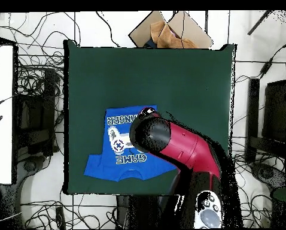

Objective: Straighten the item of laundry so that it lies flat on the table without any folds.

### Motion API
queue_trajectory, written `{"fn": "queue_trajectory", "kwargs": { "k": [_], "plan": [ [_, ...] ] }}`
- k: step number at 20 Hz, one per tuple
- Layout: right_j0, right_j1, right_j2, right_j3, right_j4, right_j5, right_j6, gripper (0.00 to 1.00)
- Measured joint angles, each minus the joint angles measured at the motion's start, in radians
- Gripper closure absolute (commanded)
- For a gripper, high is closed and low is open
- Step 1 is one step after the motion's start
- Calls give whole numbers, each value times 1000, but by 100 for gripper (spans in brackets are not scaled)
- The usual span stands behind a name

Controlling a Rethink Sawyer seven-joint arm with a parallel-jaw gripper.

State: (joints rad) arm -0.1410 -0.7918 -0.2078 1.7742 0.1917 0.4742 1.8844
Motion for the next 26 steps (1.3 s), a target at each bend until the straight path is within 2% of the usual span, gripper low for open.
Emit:
{"fn": "queue_trajectory", "kwargs": {
  "k": [26],
  "plan": [
    [30, 54, 20, -1, 0, 0, 0, 100]
  ]
}}
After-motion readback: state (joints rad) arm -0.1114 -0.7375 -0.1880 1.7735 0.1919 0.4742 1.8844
